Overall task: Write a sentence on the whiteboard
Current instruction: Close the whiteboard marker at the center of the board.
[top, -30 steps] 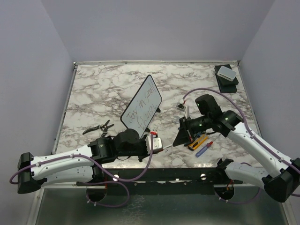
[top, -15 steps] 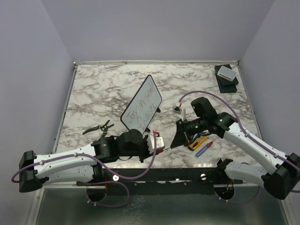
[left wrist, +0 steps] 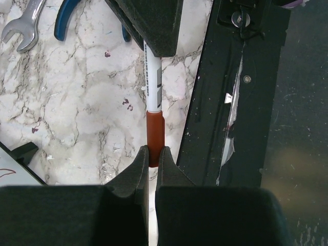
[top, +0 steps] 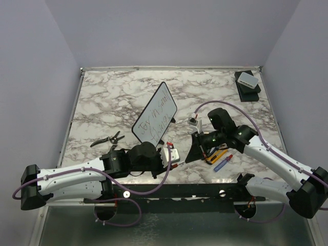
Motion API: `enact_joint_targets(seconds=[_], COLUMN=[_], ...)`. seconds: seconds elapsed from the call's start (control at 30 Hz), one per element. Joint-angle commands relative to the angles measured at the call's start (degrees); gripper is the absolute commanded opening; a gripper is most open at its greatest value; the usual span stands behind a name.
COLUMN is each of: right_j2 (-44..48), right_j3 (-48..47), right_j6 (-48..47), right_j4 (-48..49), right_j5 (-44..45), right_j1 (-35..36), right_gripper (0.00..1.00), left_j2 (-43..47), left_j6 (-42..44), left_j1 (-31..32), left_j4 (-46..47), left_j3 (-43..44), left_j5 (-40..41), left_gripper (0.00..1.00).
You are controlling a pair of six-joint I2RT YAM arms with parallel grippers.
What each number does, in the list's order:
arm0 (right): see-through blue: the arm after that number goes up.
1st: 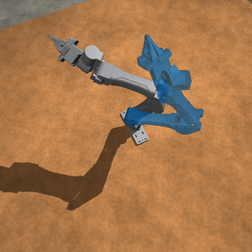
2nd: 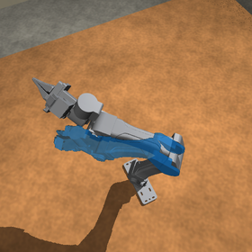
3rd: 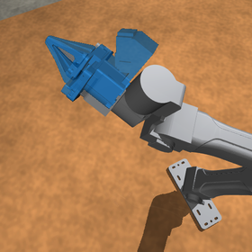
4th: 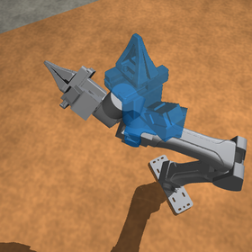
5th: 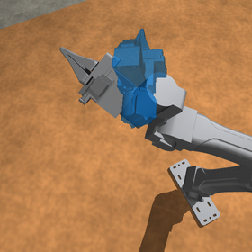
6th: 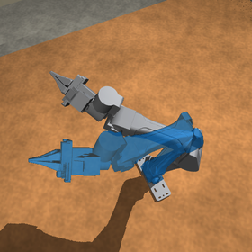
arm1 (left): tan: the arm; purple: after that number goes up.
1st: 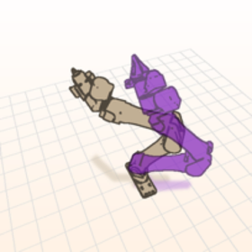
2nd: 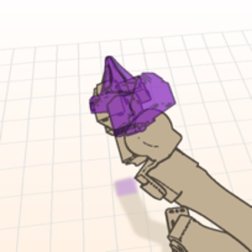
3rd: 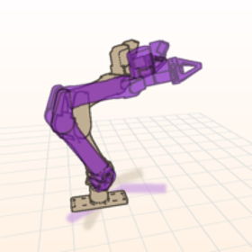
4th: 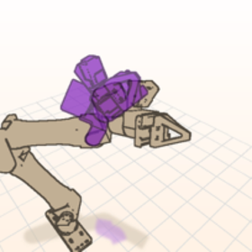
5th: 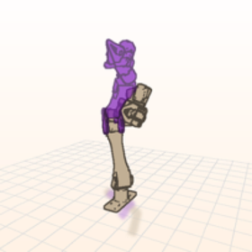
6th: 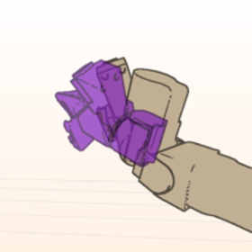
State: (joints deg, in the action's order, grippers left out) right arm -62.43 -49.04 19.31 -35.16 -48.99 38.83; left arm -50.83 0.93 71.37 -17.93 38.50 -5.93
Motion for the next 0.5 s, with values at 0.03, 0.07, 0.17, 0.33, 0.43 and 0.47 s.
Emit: enact_joint_targets(seconds=[0.03, 0.07, 0.17, 0.33, 0.43, 0.47], right_j2=[-1.5, -1.5, -1.8, -2.8, -4.0, -4.4], right_j3=[2.1, 2.6, 3.8, 5.7, 6.1, 6.1], right_j6=[1.7, 2.1, 3.5, 6.1, 7.1, 7.3], right_j4=[4.1, 4.9, 7.3, 12.0, 14.1, 14.5], right_j5=[-3.9, -4.1, -4.6, -4.7, -4.3, -4.1], right_j1=[3.1, 3.3, 4.2, 6.4, 8.3, 8.8], right_gripper=[0.01, 0.01, 0.01, 0.01, 0.01, 0.01], left_j2=[1.4, 1.7, 2.1, 1.7, 1.4, 1.4], left_j6=[-0.5, -0.5, -0.5, -0.5, -0.5, -0.6], left_j1=[0.0, 0.1, -0.1, 0.0, -0.2, -0.3], left_j4=[19.1, 19.7, 20.5, 21.2, 21.6, 21.8], left_j3=[1.7, 1.6, 1.3, 1.4, 1.3, 1.3], left_j5=[3.0, 3.3, 3.9, 4.2, 4.3, 4.4], left_gripper=[0.00, 0.00, 0.00, 0.00, 0.00, 0.00])
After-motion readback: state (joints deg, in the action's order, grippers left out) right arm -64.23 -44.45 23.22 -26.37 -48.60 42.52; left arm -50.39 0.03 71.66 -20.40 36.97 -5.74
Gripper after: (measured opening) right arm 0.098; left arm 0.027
